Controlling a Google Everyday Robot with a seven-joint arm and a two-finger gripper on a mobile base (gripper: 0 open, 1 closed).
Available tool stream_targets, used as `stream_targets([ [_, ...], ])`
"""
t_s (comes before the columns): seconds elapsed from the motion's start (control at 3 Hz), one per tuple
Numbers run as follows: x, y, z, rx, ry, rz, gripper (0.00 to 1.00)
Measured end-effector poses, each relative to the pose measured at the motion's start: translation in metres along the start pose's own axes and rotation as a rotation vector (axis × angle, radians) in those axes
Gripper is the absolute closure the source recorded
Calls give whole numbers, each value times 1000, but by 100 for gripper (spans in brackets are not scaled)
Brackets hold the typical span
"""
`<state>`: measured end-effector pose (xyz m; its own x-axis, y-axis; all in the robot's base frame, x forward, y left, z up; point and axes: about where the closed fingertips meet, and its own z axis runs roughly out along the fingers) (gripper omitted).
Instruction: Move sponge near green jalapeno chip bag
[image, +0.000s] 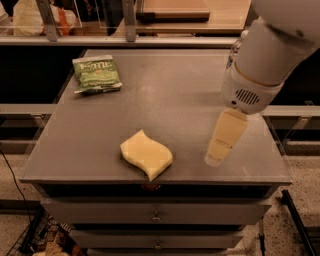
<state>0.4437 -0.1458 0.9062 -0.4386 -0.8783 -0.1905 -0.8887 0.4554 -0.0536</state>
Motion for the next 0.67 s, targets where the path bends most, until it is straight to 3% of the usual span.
stream_targets([
  [0.67,3,6,-3,-1,-9,37,0],
])
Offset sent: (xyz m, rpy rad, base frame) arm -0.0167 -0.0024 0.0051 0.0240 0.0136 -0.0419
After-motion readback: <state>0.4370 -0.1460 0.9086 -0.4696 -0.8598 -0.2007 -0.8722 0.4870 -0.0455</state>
